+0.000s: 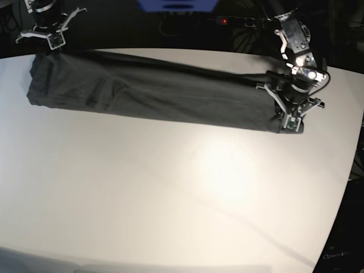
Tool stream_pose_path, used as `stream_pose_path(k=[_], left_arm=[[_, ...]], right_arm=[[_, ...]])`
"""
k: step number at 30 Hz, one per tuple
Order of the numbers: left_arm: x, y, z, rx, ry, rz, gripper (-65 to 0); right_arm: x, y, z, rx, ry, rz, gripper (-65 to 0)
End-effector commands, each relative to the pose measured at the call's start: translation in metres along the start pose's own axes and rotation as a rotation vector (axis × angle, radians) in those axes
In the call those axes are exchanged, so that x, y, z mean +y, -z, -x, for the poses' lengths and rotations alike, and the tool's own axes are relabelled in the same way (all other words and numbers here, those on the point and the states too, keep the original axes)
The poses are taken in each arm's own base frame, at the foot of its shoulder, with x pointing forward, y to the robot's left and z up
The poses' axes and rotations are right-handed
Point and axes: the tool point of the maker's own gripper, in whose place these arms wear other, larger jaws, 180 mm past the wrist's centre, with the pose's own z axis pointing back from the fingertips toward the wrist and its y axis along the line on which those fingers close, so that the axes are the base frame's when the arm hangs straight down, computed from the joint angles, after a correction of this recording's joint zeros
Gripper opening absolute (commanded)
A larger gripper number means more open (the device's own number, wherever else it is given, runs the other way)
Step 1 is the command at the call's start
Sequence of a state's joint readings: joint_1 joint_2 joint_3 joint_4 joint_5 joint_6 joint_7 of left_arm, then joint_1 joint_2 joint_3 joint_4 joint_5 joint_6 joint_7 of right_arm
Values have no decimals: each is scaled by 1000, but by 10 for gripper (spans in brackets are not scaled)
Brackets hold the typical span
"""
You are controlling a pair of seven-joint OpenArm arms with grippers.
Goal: Fold the T-shirt properly
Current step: 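Hold the hem on the collar edge and reposition the right gripper's grip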
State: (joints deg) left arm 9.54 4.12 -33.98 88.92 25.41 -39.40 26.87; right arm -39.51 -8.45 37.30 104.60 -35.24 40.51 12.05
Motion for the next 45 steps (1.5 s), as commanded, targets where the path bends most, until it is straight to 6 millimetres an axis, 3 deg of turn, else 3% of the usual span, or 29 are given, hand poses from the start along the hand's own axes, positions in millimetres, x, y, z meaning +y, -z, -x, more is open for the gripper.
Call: stream_pose_path(k=[1,8,10,17,25,30,35,45], left_arm=[[-1,-9,74,309,57,-8,-624],[-2,-9,73,307,55,-6,-624],[-1,-9,73,307,55,-6,-624],[-1,-10,73,307,56,-8,-624],[0,-10,72,303,57,-11,-624],[1,-10,71,303,59,-13,-624],[-1,-10,72,304,56,-10,-624],[-3,-12,78,317,57,-6,-624]], right_arm=[[-7,-4,-5,-25,-4,21,-614],[-5,-2,3,-12,9,12,-353],[-4,1,2,-16,15,10,-313],[-15,5,1,-14,-4,25,-295],[-60,0,31,47,29,144,-296],[-87,-5,37,59,34,217,-344],[-99,-8,12,6,-6,253,-635],[-91,29,-46,-143,18,233,-644]])
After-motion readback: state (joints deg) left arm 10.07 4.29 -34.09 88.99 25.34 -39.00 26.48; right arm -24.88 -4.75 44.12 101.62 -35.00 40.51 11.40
